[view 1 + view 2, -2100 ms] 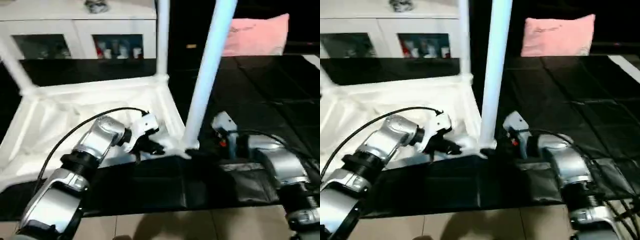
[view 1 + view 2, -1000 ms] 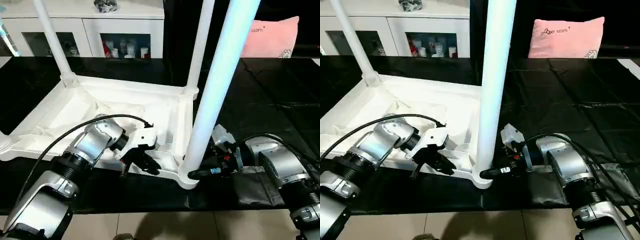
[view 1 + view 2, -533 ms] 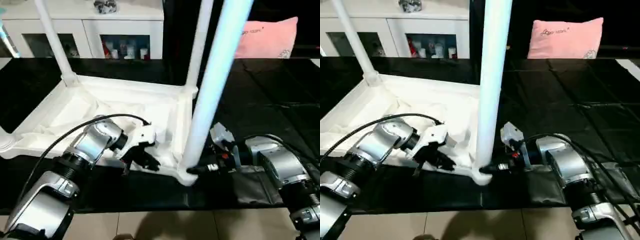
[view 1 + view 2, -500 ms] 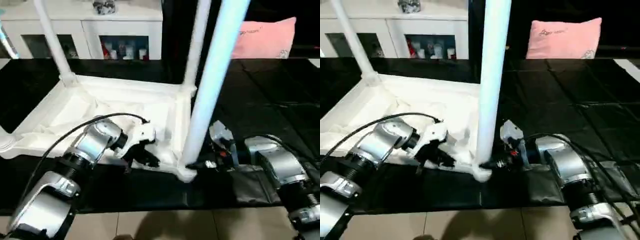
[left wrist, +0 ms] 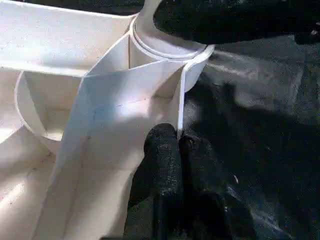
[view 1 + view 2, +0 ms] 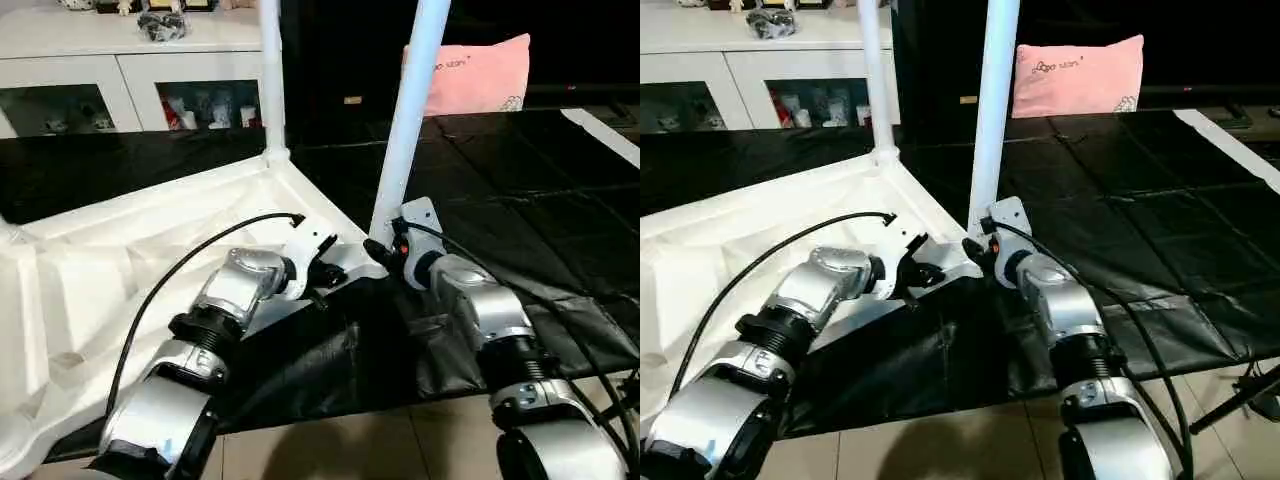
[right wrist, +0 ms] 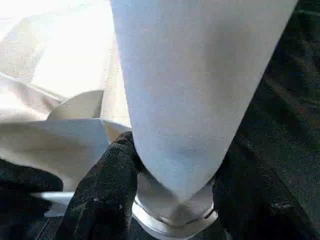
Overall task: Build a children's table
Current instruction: Rotate leg to tighten
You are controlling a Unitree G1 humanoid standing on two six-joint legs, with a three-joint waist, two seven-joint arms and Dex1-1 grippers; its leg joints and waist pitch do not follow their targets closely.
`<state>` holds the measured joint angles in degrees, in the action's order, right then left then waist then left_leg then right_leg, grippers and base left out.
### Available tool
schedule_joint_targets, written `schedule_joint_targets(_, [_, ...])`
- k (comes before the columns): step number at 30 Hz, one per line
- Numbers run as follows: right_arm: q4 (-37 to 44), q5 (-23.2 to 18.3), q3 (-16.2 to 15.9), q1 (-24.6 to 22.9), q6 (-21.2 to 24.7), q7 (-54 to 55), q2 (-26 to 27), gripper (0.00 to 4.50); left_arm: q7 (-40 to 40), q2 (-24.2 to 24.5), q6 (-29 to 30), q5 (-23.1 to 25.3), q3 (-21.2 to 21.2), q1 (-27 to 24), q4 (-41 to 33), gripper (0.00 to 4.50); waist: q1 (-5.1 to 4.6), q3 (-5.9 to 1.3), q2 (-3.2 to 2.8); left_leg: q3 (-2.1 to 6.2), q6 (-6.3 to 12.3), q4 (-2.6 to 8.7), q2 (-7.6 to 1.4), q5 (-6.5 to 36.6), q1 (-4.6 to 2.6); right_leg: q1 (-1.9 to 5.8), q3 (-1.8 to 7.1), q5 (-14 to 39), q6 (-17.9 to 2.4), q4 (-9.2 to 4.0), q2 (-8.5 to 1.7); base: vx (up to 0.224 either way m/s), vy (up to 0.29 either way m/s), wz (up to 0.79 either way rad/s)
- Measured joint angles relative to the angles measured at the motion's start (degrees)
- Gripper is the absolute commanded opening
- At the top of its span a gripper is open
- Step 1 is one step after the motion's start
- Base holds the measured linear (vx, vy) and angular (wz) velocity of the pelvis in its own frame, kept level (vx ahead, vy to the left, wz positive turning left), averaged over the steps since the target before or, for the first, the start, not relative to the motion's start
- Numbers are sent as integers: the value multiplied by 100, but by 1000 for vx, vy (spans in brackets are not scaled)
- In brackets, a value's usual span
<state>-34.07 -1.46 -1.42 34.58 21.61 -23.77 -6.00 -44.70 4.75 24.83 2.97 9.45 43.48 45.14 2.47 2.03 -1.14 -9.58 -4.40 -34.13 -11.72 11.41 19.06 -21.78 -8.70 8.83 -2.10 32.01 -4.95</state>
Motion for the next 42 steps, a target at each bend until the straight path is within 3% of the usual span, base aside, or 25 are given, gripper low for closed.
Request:
schedule_joint_targets(1, [-14, 12, 0, 1, -40, 15, 8, 198, 3, -2, -14, 6, 5, 0, 7, 0, 1, 0, 0, 0, 1, 3, 2, 0, 0, 0, -1, 0, 0, 0, -3, 0, 0, 0])
schedule_joint_targets(4, [-69, 36, 2, 0, -138, 15, 9, 265, 4, -2, -64, 22, 4, 0, 16, 0, 0, 0, 0, -1, 1, 13, 5, 0, 0, -1, -3, -1, 1, 1, -7, 0, 0, 0])
schedule_joint_targets(11, [-41, -29, -1, -101, -391, -517, -93, 318, -311, 212, -415, 124, 215, 1, 16, 0, -6, 3, 4, -5, 0, 36, 6, 1, 1, -8, -1, -1, 1, 1, -9, 0, 0, 0])
schedule_joint_targets(19, [325, -438, -300, -471, -754, -2730, -961, 402, -1654, 964, -1025, 196, 676, -34, -199, 0, 171, 8, 11, -11, 11, 121, 6, -8, 17, -40, -2, 3, -1, 37, -6, 0, 0, 0])
schedule_joint_targets(22, [461, -590, -361, -502, -798, -3331, -1214, 436, -2135, 1173, -1200, 185, 814, -53, -380, 0, 275, 8, 11, -18, 17, 92, 7, -6, 96, -130, 10, 19, -39, 109, -17, 0, 0, 0])
schedule_joint_targets(28, [702, -930, -536, -557, -802, -4720, -1778, 448, -3236, 1622, -1658, 61, 1067, -259, -755, 0, 472, 10, 14, -13, 34, 35, 5, 6, 140, -193, 9, 31, -53, 159, -24, 0, 0, 0])
schedule_joint_targets(38, [1123, -1160, -967, -698, -599, -6099, -2266, 448, -4236, 1999, -1947, -23, 1385, -466, -1124, 0, 579, 22, 32, -23, 4, 4, -5, 6, 96, -153, 11, 46, -21, 200, -31, 0, 0, 0])
schedule_joint_targets(42, [1149, -1236, -1067, -753, -623, -6370, -2238, 412, -4384, 2052, -1981, -41, 1476, -501, -1285, 0, 595, 21, 32, -24, 1, 0, -6, 3, 99, -153, 14, 45, -20, 198, -32, 0, 0, 0])
